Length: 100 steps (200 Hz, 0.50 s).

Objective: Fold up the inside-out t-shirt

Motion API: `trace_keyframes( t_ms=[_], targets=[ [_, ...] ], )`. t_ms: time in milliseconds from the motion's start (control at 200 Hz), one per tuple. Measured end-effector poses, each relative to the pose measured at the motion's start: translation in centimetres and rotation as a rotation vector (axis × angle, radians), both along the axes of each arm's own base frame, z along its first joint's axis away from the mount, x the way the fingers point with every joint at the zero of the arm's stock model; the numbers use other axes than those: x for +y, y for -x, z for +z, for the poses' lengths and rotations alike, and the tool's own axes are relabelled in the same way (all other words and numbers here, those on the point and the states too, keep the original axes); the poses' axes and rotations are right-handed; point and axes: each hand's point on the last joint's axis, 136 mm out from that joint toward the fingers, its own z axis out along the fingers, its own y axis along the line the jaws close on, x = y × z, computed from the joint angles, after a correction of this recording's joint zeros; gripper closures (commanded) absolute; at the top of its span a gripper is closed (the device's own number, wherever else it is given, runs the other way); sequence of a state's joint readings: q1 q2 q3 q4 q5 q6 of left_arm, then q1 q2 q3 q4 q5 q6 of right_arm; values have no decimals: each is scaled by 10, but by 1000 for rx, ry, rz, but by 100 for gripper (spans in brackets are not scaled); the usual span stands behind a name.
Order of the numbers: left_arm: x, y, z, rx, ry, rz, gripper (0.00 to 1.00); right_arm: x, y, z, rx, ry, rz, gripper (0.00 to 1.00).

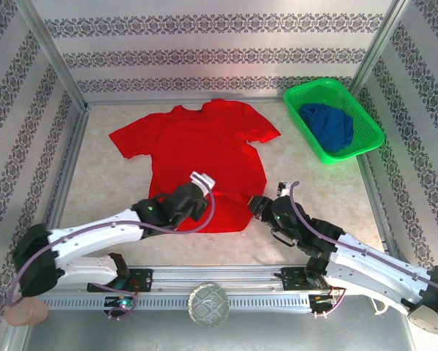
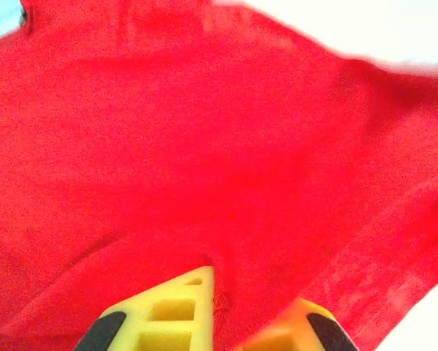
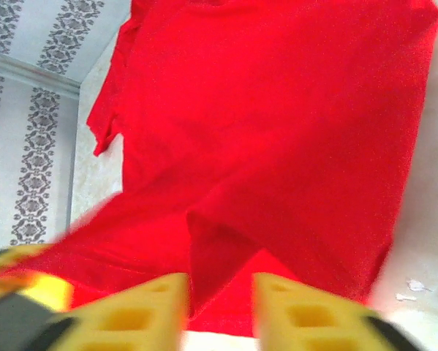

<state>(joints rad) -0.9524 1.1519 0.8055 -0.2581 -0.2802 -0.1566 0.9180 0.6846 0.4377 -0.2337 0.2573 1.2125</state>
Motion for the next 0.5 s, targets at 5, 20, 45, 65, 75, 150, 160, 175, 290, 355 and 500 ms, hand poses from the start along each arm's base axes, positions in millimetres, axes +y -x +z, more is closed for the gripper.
trace_keyframes(
  t_ms=[5,20,45,65,75,150,160,175,290,355,500],
  targets=[
    [0,0,2,0,5,-1,100,0,0,0,-1,0,0,56],
    [-1,0,9,1,20,-8,100,0,1,-1,-7,4,9,56],
    [-2,0,22,-1,47,-19,100,-1,2,-3,-14,1,14,56],
    [-4,0,32,-4,66,-27,100,-2,3,-4,-20,-1,19,56],
    [-6,1,38,-5,76,-34,100,-2,4,-5,-23,-2,22,57],
    [-16,3,73,-11,129,-81,100,0,12,-9,-53,-13,57,59],
    [-17,4,78,-13,134,-88,100,1,13,-10,-55,-14,64,60],
    [-19,4,83,-13,141,-96,100,3,17,-11,-59,-15,81,61],
    [-26,11,105,2,156,-151,100,26,45,-18,-110,2,210,68],
    [-26,15,104,23,143,-171,100,41,59,-18,-153,26,273,72],
    [-24,23,94,78,98,-199,100,75,71,-18,-227,129,343,82]
  ],
)
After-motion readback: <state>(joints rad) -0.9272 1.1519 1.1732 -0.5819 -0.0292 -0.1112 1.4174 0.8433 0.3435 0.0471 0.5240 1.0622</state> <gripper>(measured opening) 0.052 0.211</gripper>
